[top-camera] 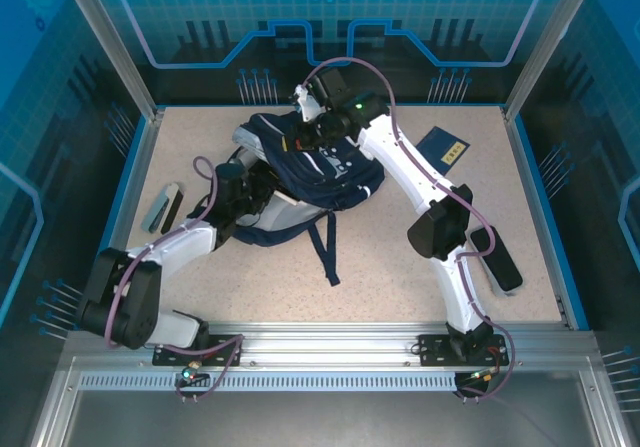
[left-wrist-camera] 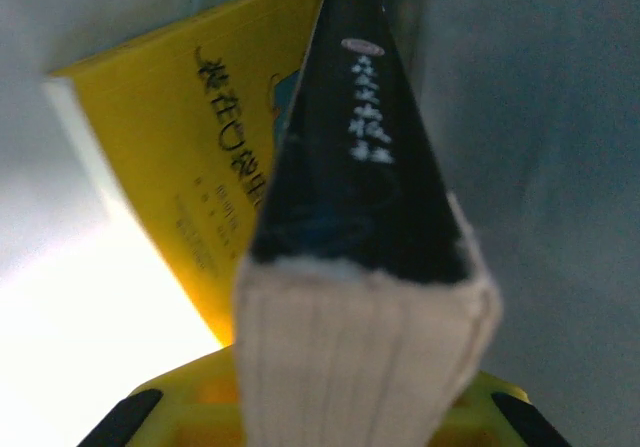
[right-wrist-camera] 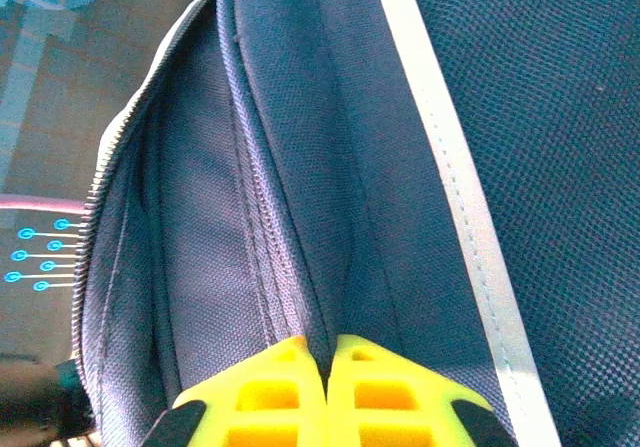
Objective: Pack the student bag
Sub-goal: Place the book in the student bag.
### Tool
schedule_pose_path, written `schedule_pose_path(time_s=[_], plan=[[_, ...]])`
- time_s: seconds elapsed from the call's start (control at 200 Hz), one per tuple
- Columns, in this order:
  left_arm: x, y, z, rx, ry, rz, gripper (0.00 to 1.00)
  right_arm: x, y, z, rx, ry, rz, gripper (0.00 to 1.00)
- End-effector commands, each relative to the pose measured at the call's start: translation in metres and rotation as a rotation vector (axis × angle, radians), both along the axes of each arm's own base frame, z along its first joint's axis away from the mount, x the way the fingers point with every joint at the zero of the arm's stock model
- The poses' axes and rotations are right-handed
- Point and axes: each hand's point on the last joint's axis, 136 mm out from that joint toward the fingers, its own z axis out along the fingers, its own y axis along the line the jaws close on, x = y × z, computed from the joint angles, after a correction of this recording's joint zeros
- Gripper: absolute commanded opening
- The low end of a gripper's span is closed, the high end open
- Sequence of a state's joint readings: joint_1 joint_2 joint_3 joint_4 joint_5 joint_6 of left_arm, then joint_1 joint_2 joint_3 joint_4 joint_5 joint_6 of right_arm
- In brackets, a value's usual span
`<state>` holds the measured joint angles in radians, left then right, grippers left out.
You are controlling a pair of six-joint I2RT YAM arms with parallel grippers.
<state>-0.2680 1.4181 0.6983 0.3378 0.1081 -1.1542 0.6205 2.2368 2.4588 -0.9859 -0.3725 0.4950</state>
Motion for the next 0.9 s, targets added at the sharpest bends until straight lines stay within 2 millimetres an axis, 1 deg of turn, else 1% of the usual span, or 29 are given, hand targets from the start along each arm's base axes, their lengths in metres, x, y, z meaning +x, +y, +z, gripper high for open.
schedule_pose_path(time_s=[0.0, 0.09, 0.165, 0.205, 0.3, 0.32, 0.365, 0.44, 0.475, 0.505, 0.55, 0.67, 0.72, 0.805, 0.895], plan=[[0.034, -0.011, 0.043, -0.053, -0.162, 0.015, 0.04, -0.018, 0.003, 0.096, 0.215, -0.118, 0.056, 0.00], [0.042, -0.024, 0.034, -0.071, -0.149, -0.015, 0.05, -0.020, 0.003, 0.096, 0.222, -0.110, 0.064, 0.00], [0.047, -0.030, 0.025, -0.075, -0.132, -0.030, 0.06, -0.019, 0.002, 0.096, 0.221, -0.107, 0.060, 0.00], [0.049, -0.030, 0.016, -0.071, -0.113, -0.028, 0.07, -0.018, 0.000, 0.095, 0.217, -0.106, 0.055, 0.00], [0.052, -0.025, 0.004, -0.059, -0.084, -0.016, 0.10, -0.014, -0.005, 0.091, 0.198, -0.105, 0.024, 0.00], [0.052, -0.025, 0.002, -0.059, -0.076, -0.016, 0.12, -0.013, -0.006, 0.090, 0.195, -0.106, 0.021, 0.00], [0.052, -0.022, -0.002, -0.059, -0.061, -0.012, 0.21, -0.011, -0.009, 0.088, 0.185, -0.106, 0.005, 0.00], [0.049, -0.015, -0.003, -0.054, -0.042, 0.001, 0.41, -0.008, -0.013, 0.083, 0.165, -0.108, -0.013, 0.00], [0.047, -0.010, -0.006, -0.048, -0.017, 0.008, 0.50, -0.006, -0.014, 0.081, 0.158, -0.108, -0.022, 0.00], [0.044, -0.007, -0.004, -0.047, -0.004, 0.010, 0.57, -0.004, -0.016, 0.079, 0.151, -0.107, -0.033, 0.00], [0.040, -0.003, -0.002, -0.049, 0.011, 0.002, 0.63, -0.002, -0.018, 0.075, 0.144, -0.104, -0.042, 0.00], [0.025, 0.010, 0.004, -0.036, 0.073, -0.006, 0.71, 0.007, -0.022, 0.064, 0.125, -0.088, -0.075, 0.00], [0.014, 0.017, 0.004, -0.013, 0.121, -0.002, 0.73, 0.011, -0.024, 0.059, 0.118, -0.076, -0.088, 0.00], [-0.006, 0.027, 0.010, 0.010, 0.164, 0.000, 0.76, 0.016, -0.025, 0.052, 0.113, -0.062, -0.107, 0.00], [-0.026, 0.036, 0.016, 0.007, 0.202, 0.003, 0.77, 0.020, -0.024, 0.043, 0.108, -0.046, -0.114, 0.00]])
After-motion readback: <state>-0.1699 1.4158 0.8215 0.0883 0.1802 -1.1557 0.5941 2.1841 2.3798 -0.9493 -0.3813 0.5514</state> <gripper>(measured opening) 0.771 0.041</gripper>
